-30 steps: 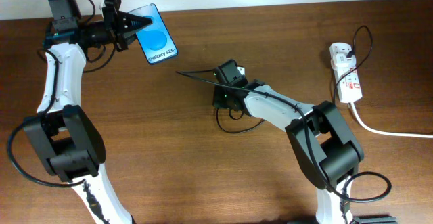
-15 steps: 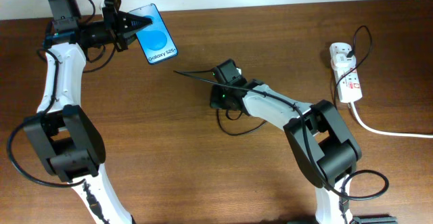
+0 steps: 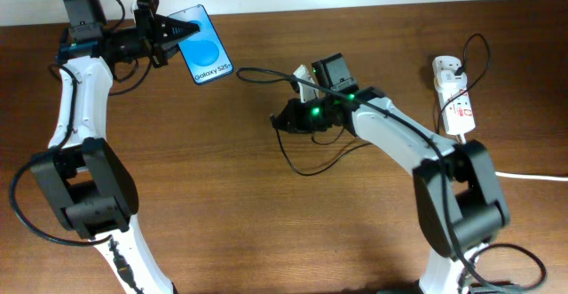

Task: Plug charger to phone and switch on socket
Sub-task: 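Raise the held plug under the phone's bottom port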

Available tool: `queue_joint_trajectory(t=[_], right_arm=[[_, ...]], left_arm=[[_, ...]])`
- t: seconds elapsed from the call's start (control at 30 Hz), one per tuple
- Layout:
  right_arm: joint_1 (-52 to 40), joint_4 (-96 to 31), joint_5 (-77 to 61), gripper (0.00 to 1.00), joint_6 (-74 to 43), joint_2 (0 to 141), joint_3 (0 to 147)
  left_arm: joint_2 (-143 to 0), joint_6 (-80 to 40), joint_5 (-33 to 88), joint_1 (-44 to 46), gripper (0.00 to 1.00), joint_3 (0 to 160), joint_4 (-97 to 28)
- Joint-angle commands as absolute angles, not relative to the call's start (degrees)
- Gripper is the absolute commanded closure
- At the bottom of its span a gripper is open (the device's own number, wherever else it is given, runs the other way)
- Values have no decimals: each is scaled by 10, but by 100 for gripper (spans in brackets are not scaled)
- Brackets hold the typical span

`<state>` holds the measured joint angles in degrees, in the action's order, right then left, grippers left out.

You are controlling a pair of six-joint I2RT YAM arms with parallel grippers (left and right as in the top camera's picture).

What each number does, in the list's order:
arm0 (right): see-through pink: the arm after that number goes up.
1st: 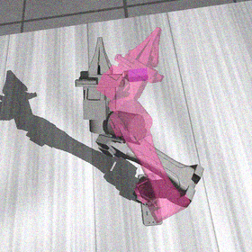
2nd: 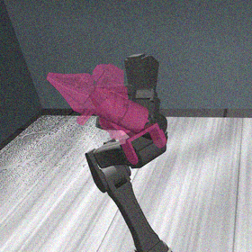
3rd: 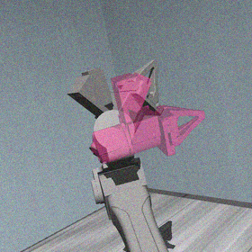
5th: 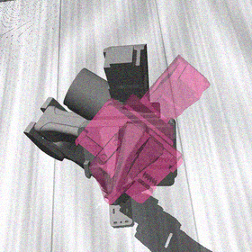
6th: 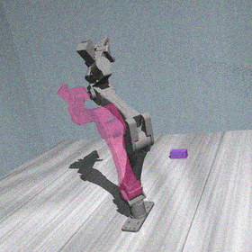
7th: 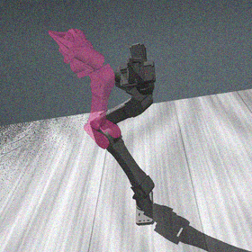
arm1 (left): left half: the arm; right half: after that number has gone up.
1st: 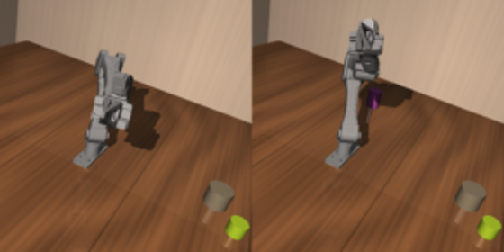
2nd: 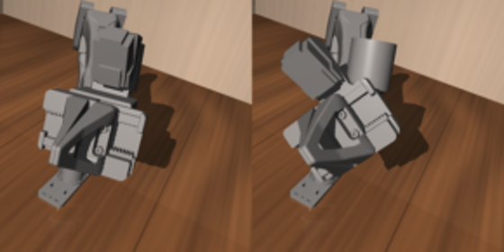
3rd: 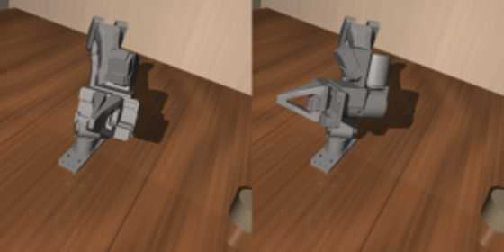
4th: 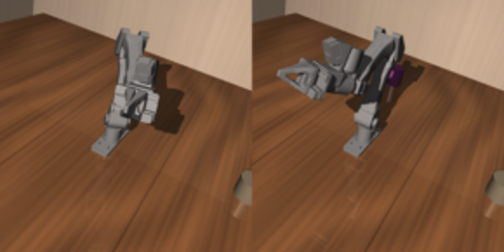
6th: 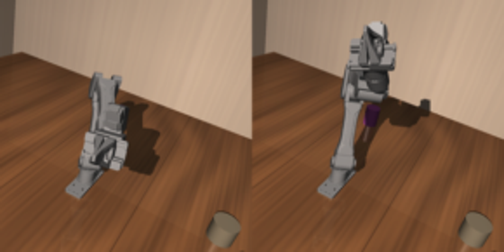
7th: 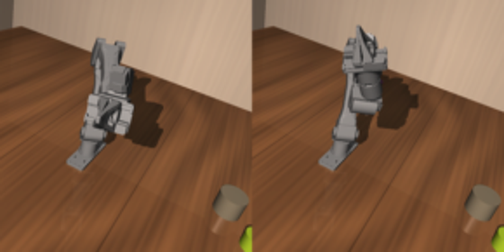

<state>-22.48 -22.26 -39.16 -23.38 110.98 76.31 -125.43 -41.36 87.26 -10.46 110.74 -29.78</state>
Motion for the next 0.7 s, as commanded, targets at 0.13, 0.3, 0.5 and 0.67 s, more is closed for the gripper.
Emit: queue_joint_trajectory(t=[0.13,0.3,0.5,0.67], right_arm=[[-224,-252,-434,96,-197,1023,771],[-223,-269,-446,96,-182,972,771],[-173,-293,-545,96,-167,915,758],[-128,-348,-556,96,-124,882,740]], left_arm=[[-1253,-402,900,-105,100,1114,-296],[-1253,-402,901,-103,100,1114,-296],[-1253,-389,901,-94,100,1114,-296],[-1253,-376,901,-76,100,1114,-296]])
